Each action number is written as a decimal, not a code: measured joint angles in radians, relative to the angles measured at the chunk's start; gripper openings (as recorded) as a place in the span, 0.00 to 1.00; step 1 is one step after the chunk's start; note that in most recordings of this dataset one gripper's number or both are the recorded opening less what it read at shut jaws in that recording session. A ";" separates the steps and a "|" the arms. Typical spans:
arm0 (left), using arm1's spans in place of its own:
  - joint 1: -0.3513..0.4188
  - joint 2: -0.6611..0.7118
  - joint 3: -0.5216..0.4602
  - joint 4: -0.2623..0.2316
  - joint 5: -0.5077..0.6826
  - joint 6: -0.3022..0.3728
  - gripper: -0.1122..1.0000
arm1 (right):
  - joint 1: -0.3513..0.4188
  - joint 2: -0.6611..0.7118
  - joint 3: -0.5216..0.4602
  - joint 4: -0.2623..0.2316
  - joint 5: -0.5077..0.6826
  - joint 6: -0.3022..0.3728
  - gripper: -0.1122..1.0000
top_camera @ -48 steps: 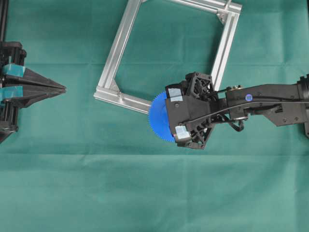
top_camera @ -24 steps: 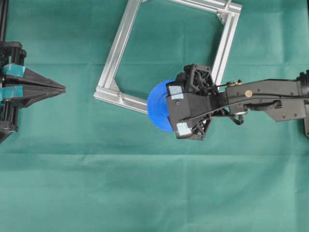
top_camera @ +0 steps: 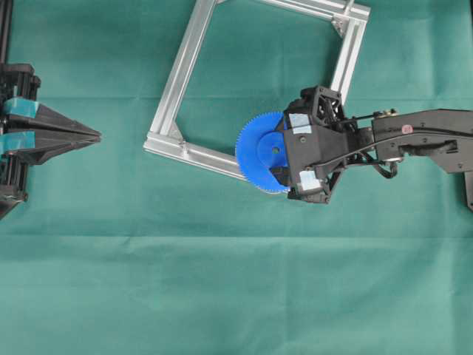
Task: Find the location of the shaft and insert the gear.
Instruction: 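Align the gear's center hole with the metal shaft using the right gripper, then push the gear down onto the shaft with the right gripper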
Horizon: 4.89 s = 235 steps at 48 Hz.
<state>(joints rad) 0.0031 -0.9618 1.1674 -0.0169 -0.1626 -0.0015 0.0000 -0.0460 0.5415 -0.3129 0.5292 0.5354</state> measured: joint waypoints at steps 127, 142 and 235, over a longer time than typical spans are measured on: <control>0.000 0.000 0.000 0.000 0.000 -0.003 0.13 | 0.060 -0.005 0.031 -0.046 -0.037 0.078 0.72; 0.000 0.000 0.000 0.000 0.000 -0.003 0.13 | 0.058 0.000 0.017 -0.040 -0.021 0.078 0.72; 0.000 0.000 0.000 0.000 -0.002 -0.003 0.13 | 0.015 -0.005 0.081 0.000 -0.135 0.078 0.72</control>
<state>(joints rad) 0.0031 -0.9618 1.1674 -0.0169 -0.1641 -0.0046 0.0153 -0.0506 0.6228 -0.3129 0.3942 0.6136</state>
